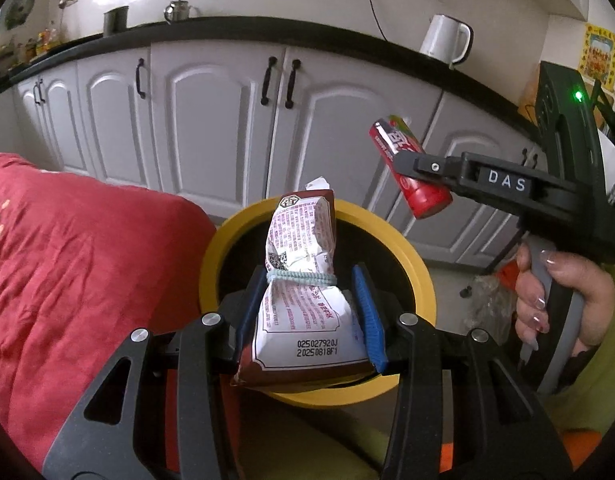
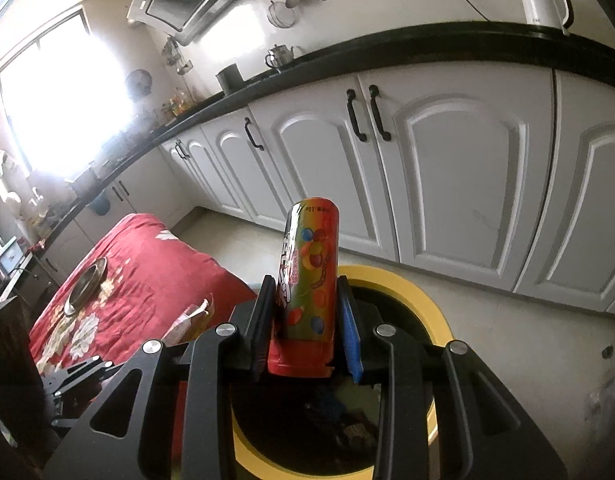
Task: Collect trash
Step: 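Carry the white packet and red candy tube over the bin with both tools, then open the left tool over the bin while the right tool releases the candy tube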
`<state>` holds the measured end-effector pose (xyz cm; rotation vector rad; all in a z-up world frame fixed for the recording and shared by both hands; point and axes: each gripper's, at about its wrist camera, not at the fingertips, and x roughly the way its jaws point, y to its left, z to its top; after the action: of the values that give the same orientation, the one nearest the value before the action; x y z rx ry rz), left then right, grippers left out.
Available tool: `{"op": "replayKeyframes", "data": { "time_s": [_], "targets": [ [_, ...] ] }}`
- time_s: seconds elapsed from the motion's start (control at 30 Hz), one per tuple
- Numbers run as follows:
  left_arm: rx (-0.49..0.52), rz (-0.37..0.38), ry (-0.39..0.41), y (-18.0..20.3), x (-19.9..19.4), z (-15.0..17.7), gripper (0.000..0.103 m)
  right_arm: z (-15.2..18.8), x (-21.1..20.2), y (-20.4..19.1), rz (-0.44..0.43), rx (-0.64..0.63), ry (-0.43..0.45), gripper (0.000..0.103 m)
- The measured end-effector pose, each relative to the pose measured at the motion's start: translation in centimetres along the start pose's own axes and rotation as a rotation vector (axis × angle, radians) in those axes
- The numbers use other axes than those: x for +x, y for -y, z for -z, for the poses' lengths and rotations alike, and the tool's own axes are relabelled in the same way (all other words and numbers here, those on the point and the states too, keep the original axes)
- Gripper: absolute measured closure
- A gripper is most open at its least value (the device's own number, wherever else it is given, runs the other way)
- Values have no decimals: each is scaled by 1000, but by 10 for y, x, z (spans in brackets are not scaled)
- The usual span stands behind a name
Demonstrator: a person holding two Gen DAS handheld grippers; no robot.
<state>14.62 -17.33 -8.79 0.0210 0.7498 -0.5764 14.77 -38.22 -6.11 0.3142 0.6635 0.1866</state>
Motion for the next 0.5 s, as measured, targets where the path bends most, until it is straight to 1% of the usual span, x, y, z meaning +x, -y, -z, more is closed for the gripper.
{"op": "replayKeyframes", "data": {
  "time_s": [0.27,0.5],
  "targets": [
    [8,8,-52,5,25,5,67,6,18,9,-7,36,-54,74],
    [21,2,-88,6,44,6,67,6,25,15,-24,65,-70,72]
  ]
}}
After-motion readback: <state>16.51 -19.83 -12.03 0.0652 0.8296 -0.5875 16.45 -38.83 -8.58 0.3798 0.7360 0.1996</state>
